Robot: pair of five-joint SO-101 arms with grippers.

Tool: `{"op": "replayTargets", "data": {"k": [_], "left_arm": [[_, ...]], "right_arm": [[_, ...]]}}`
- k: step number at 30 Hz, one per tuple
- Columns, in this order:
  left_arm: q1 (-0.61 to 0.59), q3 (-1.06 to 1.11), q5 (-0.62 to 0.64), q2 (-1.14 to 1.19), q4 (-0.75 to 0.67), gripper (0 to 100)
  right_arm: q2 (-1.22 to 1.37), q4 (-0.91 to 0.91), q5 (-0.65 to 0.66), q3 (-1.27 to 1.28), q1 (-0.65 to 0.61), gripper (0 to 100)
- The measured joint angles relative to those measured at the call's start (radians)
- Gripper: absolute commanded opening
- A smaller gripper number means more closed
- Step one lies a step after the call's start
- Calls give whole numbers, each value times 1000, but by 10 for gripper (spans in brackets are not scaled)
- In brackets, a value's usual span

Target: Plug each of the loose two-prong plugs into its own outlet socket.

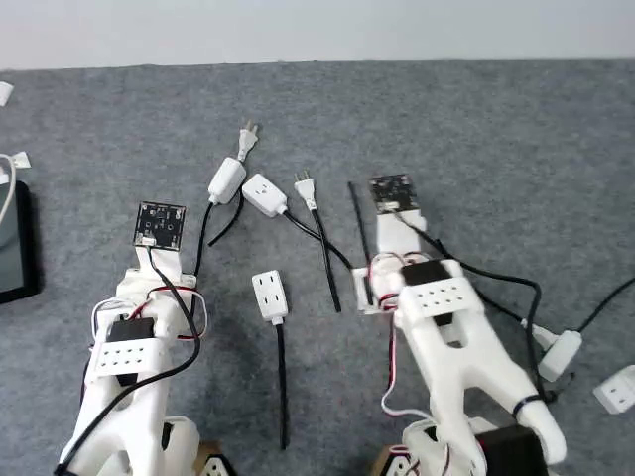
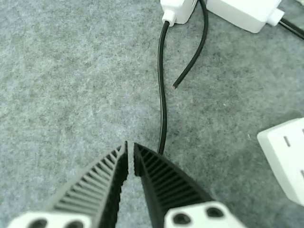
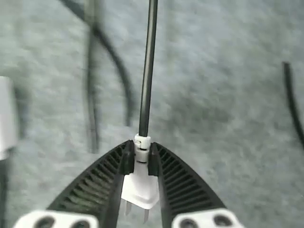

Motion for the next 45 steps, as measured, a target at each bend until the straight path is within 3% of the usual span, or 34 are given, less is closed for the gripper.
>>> {"op": "replayTargets", "data": {"k": [5, 24, 45], "left_arm": [[0, 0, 0, 0, 0, 17], [0, 0, 0, 0, 0, 17], [-8, 0, 0, 0, 0, 18]], "right_arm": [[75, 41, 51, 0, 20, 145], [163, 60, 124, -57, 38, 143], [295, 120, 94, -207, 34, 141]]}}
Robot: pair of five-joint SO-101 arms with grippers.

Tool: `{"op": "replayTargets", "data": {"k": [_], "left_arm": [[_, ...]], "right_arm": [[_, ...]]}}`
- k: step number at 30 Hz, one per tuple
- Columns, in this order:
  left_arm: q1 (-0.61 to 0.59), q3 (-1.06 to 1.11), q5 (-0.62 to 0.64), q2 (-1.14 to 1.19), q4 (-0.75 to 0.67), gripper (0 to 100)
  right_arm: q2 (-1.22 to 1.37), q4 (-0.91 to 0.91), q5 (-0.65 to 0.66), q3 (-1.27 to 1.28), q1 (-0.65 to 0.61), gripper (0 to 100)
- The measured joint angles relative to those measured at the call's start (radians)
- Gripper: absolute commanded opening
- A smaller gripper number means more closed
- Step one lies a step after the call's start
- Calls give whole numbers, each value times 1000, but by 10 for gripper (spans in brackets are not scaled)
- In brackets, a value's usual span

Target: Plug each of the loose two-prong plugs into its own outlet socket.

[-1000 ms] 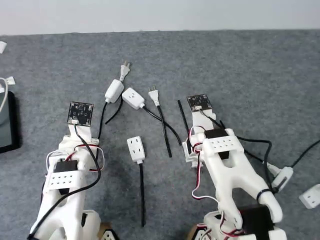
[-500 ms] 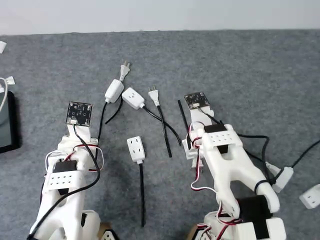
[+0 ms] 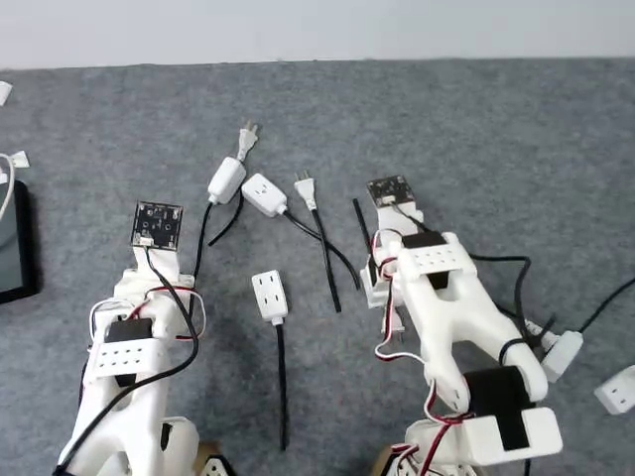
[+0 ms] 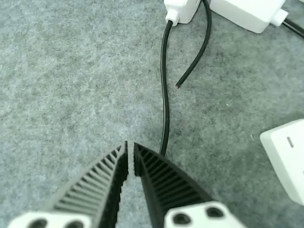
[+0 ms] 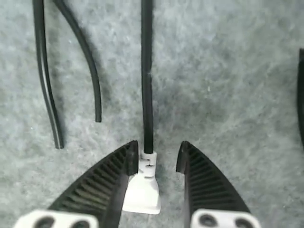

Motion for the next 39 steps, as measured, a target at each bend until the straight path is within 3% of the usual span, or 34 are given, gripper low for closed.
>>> {"op": "replayTargets", "data": {"k": [5, 12, 39], "left_arm": [[0, 0, 0, 0, 0, 18], [0, 0, 0, 0, 0, 18], [0, 0, 0, 0, 0, 19]], "right_arm": [[6, 8, -6, -3, -26, 64], [6, 26, -8, -3, -48, 140], [6, 89, -8, -3, -31, 107]]}}
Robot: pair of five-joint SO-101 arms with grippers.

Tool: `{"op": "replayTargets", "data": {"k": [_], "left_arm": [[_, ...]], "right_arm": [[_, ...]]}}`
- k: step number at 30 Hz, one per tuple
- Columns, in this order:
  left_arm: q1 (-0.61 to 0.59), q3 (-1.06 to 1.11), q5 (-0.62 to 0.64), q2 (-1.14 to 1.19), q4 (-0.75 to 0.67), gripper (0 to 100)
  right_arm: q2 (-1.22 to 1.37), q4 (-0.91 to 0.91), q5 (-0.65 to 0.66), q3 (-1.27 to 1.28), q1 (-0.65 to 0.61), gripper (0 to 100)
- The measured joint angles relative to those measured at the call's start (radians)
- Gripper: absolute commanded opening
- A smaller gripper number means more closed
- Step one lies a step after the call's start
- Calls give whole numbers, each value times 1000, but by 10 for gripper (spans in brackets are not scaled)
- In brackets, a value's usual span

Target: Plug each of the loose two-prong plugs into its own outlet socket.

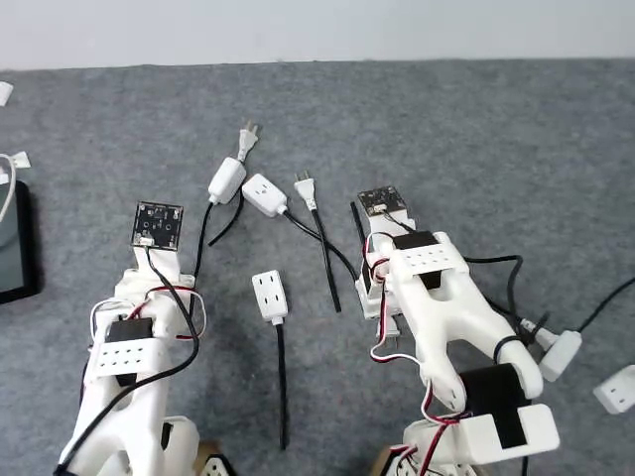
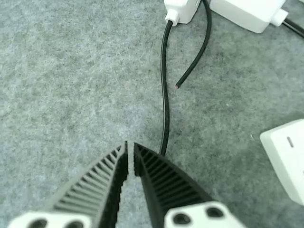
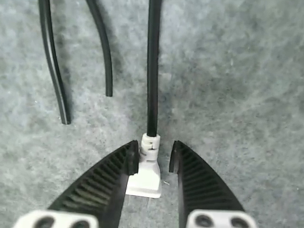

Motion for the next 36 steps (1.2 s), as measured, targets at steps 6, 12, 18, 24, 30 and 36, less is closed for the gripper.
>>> {"op": "replayTargets", "data": {"k": [6, 12, 18, 24, 30, 36], "left_arm": [[0, 0, 0, 0, 0, 19], [0, 0, 0, 0, 0, 19], [0, 0, 0, 0, 0, 19], [0, 0, 0, 0, 0, 19], [0, 0, 0, 0, 0, 19], [0, 0, 0, 0, 0, 19]], "right_arm": [[0, 8, 15, 0, -18, 107], [49, 6, 15, -5, -20, 80], [124, 37, 15, -83, -17, 26], [127, 37, 15, -87, -17, 91], [109, 46, 32, -87, -20, 94], [98, 46, 34, -87, -20, 82]]}}
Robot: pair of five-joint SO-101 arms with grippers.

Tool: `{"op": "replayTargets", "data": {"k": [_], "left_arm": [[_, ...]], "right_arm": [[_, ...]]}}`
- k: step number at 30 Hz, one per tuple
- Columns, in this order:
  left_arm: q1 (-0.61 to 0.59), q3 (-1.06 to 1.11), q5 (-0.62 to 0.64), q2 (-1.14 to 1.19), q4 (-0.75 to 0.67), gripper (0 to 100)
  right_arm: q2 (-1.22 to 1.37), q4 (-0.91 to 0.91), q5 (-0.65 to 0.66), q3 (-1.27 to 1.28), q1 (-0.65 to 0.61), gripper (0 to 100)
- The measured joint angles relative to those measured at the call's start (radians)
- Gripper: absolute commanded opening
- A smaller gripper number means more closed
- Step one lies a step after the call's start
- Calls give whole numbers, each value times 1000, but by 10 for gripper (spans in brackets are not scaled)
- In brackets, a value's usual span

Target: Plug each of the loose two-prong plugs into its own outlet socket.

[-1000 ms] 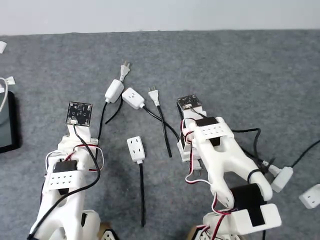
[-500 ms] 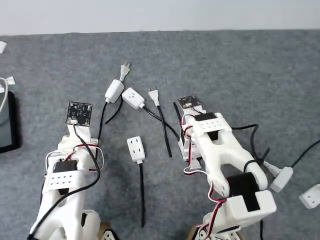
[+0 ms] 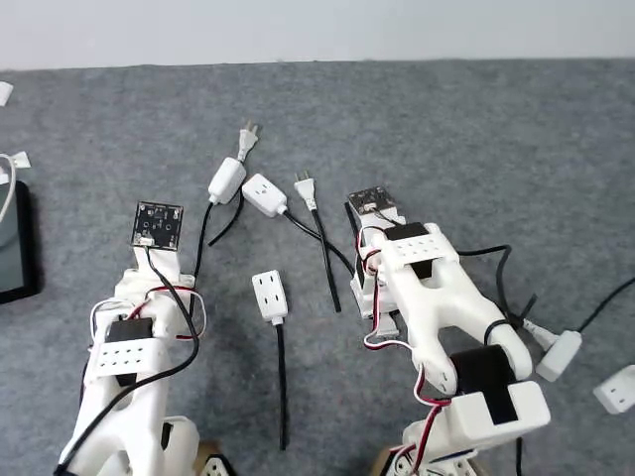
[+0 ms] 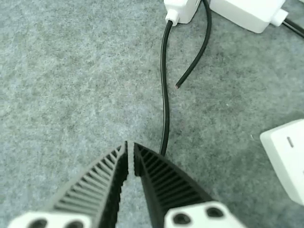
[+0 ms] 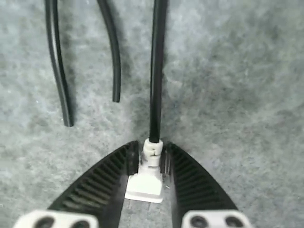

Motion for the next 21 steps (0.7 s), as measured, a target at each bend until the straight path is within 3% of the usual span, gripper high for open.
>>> {"op": "replayTargets", "data": {"k": [3, 14, 21], "left_arm": [[0, 0, 0, 0, 0, 19], [0, 0, 0, 0, 0, 19], [0, 0, 0, 0, 6, 19]], "right_arm": [[0, 0, 0, 0, 0, 9], [-5, 0, 0, 0, 21, 8], [-230, 91, 0, 0, 0, 8]]}}
